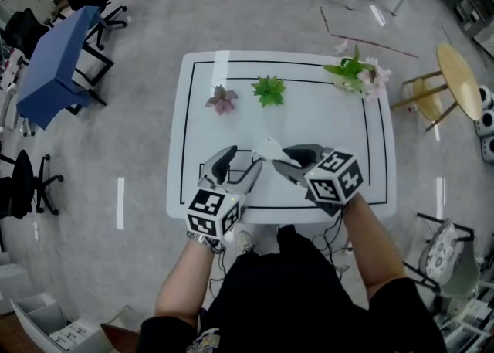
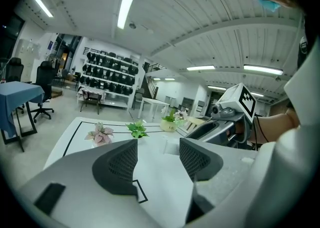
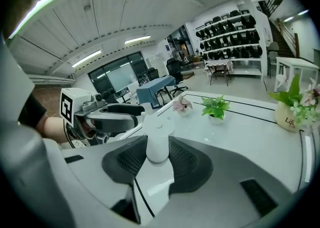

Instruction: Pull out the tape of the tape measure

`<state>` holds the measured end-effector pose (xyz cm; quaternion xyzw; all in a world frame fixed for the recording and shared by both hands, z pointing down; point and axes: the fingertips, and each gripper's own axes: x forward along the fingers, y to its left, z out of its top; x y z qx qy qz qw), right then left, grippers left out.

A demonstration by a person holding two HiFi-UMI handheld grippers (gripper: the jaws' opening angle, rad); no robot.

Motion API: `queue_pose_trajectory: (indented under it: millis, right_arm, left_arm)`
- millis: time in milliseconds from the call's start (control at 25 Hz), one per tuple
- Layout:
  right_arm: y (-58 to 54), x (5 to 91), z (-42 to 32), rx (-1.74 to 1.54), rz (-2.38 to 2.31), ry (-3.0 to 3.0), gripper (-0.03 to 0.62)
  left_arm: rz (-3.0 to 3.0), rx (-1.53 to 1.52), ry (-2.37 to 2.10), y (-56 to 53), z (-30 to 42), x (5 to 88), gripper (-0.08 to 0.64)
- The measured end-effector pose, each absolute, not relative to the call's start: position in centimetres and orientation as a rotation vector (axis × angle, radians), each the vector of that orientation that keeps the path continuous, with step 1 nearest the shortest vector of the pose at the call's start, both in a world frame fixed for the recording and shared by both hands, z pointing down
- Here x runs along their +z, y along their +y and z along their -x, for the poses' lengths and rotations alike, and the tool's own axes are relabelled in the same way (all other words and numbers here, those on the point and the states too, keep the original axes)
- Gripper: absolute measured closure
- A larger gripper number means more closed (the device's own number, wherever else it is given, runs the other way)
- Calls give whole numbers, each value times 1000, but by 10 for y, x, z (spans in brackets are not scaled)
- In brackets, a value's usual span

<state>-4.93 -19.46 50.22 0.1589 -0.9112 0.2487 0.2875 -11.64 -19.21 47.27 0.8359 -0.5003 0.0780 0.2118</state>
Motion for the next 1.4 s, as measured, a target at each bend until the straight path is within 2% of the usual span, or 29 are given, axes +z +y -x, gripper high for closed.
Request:
queue_pose_trajectory:
  millis: [320, 720, 1400]
  right_arm:
    - [-174, 487, 49, 656, -391, -2458, 459]
    - [-155, 469, 42, 658, -347, -2505, 459]
    - [-131, 453, 31, 620, -345, -2545, 459]
  left_arm:
    - [-2379, 212, -1321, -178, 109, 463, 323]
    - [-2466, 143, -1167, -152, 89, 447, 453]
    - [-2514, 116, -1104, -124, 84, 433, 502]
